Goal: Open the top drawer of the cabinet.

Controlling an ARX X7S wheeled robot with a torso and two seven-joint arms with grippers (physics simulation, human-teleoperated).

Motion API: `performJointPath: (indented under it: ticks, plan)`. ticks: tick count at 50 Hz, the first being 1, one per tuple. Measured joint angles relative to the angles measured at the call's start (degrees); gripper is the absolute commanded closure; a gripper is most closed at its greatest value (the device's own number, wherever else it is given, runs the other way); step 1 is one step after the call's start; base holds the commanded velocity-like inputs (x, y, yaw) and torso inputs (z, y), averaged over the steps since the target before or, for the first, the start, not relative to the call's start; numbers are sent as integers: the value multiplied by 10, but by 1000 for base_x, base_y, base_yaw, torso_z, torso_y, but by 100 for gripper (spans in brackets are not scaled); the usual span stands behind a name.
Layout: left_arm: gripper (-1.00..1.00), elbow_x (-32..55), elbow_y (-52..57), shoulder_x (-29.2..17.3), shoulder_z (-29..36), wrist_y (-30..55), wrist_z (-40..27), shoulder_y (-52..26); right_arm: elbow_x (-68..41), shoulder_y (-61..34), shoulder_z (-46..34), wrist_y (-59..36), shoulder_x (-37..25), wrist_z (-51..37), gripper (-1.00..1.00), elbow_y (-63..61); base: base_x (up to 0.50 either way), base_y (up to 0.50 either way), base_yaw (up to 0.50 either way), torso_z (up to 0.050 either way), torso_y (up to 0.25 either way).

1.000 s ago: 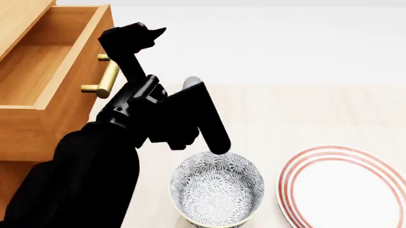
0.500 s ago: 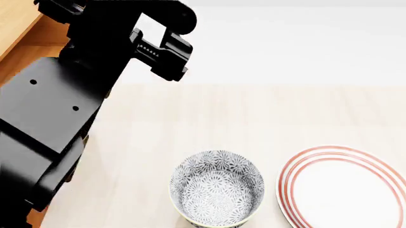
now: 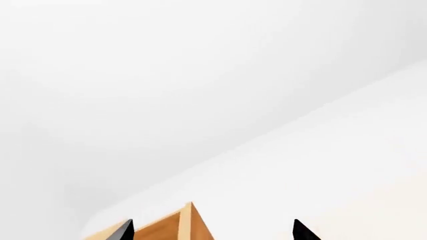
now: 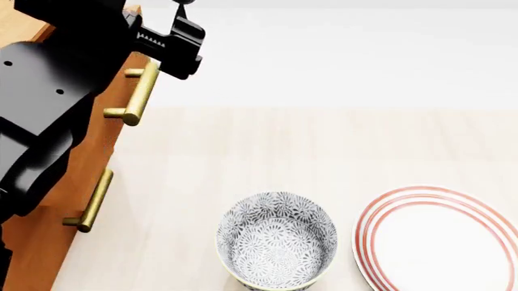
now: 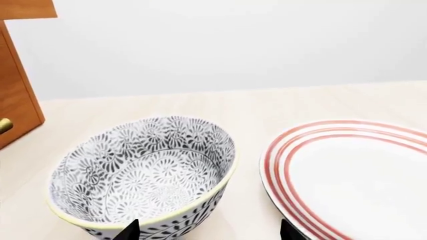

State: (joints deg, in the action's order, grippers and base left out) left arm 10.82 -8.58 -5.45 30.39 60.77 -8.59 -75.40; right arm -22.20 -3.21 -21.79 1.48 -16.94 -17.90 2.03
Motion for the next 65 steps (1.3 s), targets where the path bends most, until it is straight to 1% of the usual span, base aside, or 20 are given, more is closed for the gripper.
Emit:
performJointPath:
  ticks: [10, 19, 29, 46, 65]
  plan:
    - [-100, 5, -42, -9, -10, -22, -7, -6, 0, 1, -3, 0, -2, -1, -100, -2, 0, 0, 0, 0, 0]
    - [-100, 19, -78, -6, -40, -29, -18, -17, -1, 0, -4, 0, -3, -3, -100, -1, 0, 0, 0, 0, 0]
    - [-100, 38, -117, 3, -74, -20, -33, -36, -1, -2, -3, 2, -3, -6, -100, 0, 0, 0, 0, 0, 0]
    - [-100, 96, -180, 21, -146, 11, -47, -79, -1, -1, -6, 4, -6, -10, -100, -3, 0, 0, 0, 0, 0]
    - [-100, 126, -286, 29, -175, -3, -73, -133, -2, -1, -10, 4, -8, -11, -100, -4, 0, 0, 0, 0, 0]
